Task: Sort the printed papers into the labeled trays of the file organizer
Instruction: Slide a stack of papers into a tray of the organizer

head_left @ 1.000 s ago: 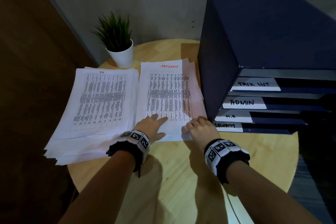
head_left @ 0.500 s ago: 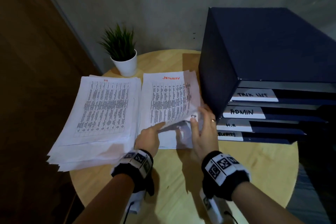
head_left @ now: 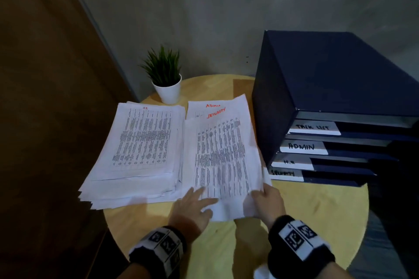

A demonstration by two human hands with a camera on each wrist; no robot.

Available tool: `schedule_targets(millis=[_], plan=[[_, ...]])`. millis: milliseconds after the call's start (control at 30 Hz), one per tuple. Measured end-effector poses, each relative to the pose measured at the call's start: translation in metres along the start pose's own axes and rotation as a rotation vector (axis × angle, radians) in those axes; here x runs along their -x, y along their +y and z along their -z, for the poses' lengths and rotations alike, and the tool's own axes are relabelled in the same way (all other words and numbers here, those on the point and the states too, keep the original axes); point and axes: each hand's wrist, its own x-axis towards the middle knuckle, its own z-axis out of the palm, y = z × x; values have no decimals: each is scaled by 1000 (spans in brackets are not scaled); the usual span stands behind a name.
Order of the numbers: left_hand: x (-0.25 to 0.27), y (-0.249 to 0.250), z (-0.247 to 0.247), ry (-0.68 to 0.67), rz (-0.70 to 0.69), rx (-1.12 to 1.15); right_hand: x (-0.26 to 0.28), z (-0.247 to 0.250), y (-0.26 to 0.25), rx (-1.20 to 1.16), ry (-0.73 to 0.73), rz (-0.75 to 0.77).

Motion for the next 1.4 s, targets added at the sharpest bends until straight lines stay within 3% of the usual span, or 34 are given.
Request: schedule_targets(millis=[100,300,500,600,733,967,1200,1333,1400], plan=[[1,-5,7,175,132,371,13,4,22,-35,-31,-35],[-14,-6,19,141,459,675,20,18,43,-81,-167,-120],[-19,-8,17,132,405,654,15,20,24,405,133,49],[-11,-6,21,132,337,617,5,23,13,589,147,12],[-5,-4,25,138,246,588,-8,19,7,364,-82,-34],[4,-11,29,192,266,640,-17,21,4,214,-60,-80],[18,-31,31,161,229,640,-6,35,13,-111,-218,-103],[23,-50,23,161,167,880,6,36,15,-346,-308,-73],[35,-44,32,143,155,1006,13,36,13,-341,-353,-36]])
